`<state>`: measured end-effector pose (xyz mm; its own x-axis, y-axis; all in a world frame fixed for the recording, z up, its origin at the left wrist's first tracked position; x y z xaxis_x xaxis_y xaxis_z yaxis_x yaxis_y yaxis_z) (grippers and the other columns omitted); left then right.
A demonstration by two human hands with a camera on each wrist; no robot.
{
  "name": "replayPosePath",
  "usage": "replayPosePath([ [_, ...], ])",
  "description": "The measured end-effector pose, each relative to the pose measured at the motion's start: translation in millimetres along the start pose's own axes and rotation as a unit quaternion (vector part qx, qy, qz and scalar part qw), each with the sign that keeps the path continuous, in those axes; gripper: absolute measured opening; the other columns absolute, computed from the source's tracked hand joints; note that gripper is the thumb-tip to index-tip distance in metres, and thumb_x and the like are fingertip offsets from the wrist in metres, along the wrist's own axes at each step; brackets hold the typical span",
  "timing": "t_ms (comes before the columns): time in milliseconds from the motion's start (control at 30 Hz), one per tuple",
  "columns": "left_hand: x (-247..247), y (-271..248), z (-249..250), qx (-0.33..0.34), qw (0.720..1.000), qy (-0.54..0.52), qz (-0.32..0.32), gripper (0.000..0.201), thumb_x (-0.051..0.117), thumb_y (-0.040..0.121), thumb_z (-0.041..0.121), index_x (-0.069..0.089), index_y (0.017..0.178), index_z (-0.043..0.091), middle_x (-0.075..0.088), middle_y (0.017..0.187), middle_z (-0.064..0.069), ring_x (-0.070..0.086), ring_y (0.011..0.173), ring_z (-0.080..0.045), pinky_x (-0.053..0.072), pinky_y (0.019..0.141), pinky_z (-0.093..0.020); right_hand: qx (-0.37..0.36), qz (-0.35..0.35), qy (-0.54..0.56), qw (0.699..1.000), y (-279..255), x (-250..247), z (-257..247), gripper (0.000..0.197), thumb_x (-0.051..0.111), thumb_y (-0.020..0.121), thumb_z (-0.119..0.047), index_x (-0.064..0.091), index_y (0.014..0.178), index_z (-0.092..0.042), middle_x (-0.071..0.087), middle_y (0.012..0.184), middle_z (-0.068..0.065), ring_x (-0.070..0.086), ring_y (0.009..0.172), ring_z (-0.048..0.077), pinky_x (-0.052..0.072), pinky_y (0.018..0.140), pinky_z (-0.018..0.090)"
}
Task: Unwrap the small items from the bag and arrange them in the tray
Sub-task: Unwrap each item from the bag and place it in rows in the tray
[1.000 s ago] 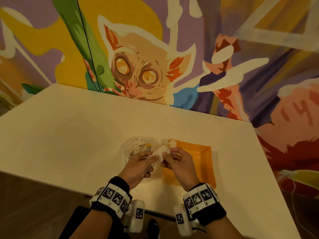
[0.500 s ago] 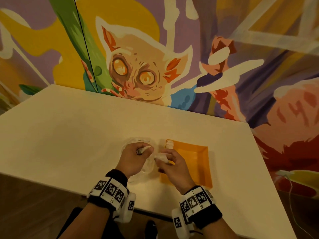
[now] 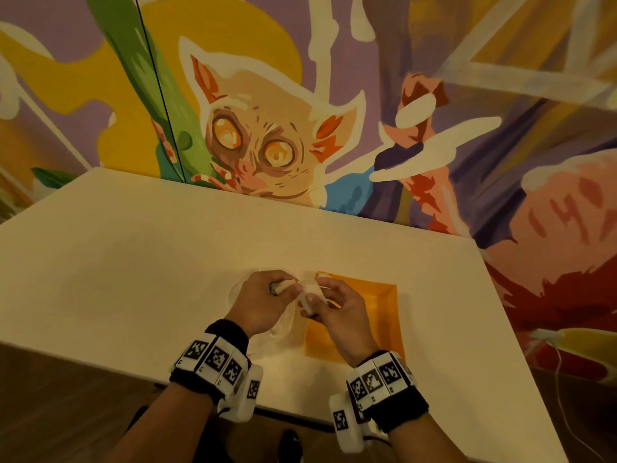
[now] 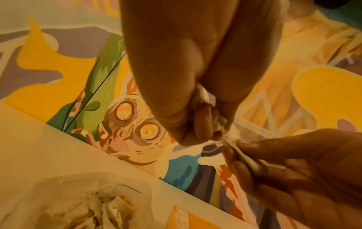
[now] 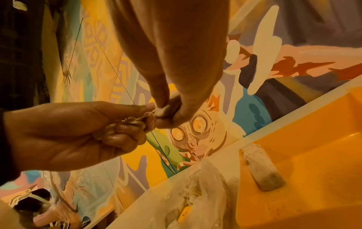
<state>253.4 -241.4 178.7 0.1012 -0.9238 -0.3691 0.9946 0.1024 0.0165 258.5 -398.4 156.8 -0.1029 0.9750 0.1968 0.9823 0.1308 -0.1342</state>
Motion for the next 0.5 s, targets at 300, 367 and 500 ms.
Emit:
replayPosePath([
  [300,-4.2,0.8,39.6,0.079,0.989,0.128,-0.010,0.010,0.067,0.090,0.024,0.076,0.090,0.019,0.073,0.089,0.007,0.063,0.083,-0.007,0.043,0.070,-0.010,-0.091,0.006,-0.132,0.987,12.1,-5.8,-19.3,0.002,0.071,0.086,-0.026,0.071,0.085,-0.025,0.074,0.090,-0.001,0.070,0.087,0.016,0.058,0.080,0.035],
  [367,-8.7,2.7,44.5,0.083,0.987,0.134,0.011,0.010,0.067,0.090,0.021,0.076,0.091,0.018,0.071,0.089,0.005,0.062,0.082,-0.008,0.042,0.069,-0.008,-0.110,0.013,-0.166,0.980,14.6,-7.1,-21.1,0.005,0.071,0.086,-0.028,0.072,0.085,-0.023,0.073,0.088,-0.005,0.068,0.083,0.011,0.057,0.078,0.032],
  [500,-9.6,6.0,46.8,0.073,0.986,0.148,0.007,0.011,0.067,0.090,0.016,0.077,0.093,0.018,0.072,0.094,0.002,0.062,0.087,-0.012,0.043,0.074,-0.015,-0.128,-0.012,-0.222,0.967,14.5,0.2,-23.1,0.015,0.073,0.084,-0.035,0.071,0.090,-0.021,0.071,0.089,-0.009,0.065,0.082,0.008,0.055,0.071,0.025],
])
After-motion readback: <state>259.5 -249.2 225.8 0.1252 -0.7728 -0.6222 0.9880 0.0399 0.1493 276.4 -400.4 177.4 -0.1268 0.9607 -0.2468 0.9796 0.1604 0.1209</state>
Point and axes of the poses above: each hand's wrist, its own y-axis towards the middle knuckle, its own x-axis out of the palm, z = x × y, the point moved 8 cm from there along y, towards the middle knuckle
